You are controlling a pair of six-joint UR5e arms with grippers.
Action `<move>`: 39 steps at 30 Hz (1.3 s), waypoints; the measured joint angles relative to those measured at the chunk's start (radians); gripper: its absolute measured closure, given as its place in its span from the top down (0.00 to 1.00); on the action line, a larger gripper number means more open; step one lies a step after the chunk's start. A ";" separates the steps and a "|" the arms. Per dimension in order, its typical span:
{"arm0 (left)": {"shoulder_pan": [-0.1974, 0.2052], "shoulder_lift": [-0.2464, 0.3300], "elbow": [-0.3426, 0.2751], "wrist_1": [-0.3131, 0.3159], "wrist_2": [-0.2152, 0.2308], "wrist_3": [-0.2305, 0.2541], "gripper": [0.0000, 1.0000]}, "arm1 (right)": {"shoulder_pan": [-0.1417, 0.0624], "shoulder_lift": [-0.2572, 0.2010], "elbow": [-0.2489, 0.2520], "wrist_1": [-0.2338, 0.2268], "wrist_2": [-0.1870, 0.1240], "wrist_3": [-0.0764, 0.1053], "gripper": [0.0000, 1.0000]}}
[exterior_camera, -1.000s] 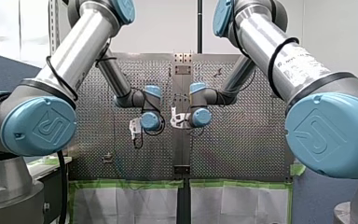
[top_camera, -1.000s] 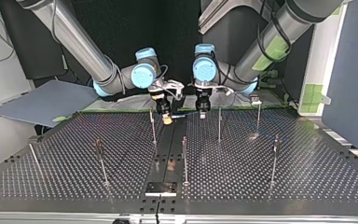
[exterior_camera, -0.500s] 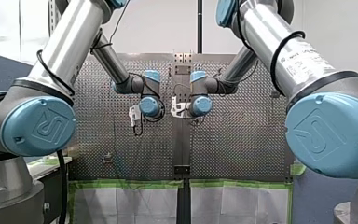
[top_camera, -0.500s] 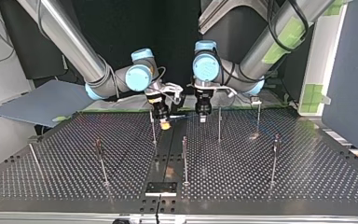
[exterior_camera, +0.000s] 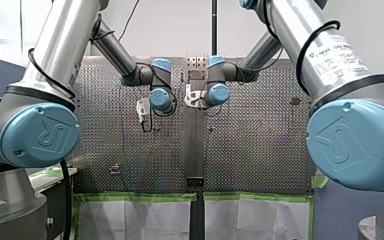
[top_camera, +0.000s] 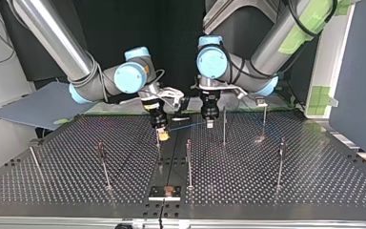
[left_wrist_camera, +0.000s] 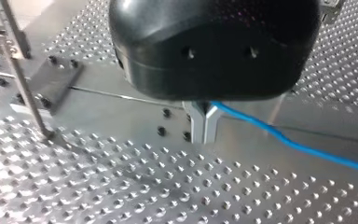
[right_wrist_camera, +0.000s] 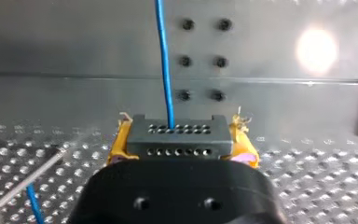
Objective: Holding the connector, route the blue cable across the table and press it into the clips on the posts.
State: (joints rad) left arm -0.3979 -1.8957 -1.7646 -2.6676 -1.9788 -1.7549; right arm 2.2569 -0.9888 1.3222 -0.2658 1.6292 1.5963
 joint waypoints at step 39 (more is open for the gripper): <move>0.015 0.156 0.032 -0.019 0.009 -0.005 0.00 | -0.034 -0.275 0.033 0.083 -0.005 -0.001 0.00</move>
State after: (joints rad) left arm -0.3829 -1.7393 -1.7322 -2.6865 -1.9693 -1.7604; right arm 2.2231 -1.2640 1.3553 -0.1828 1.6246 1.5952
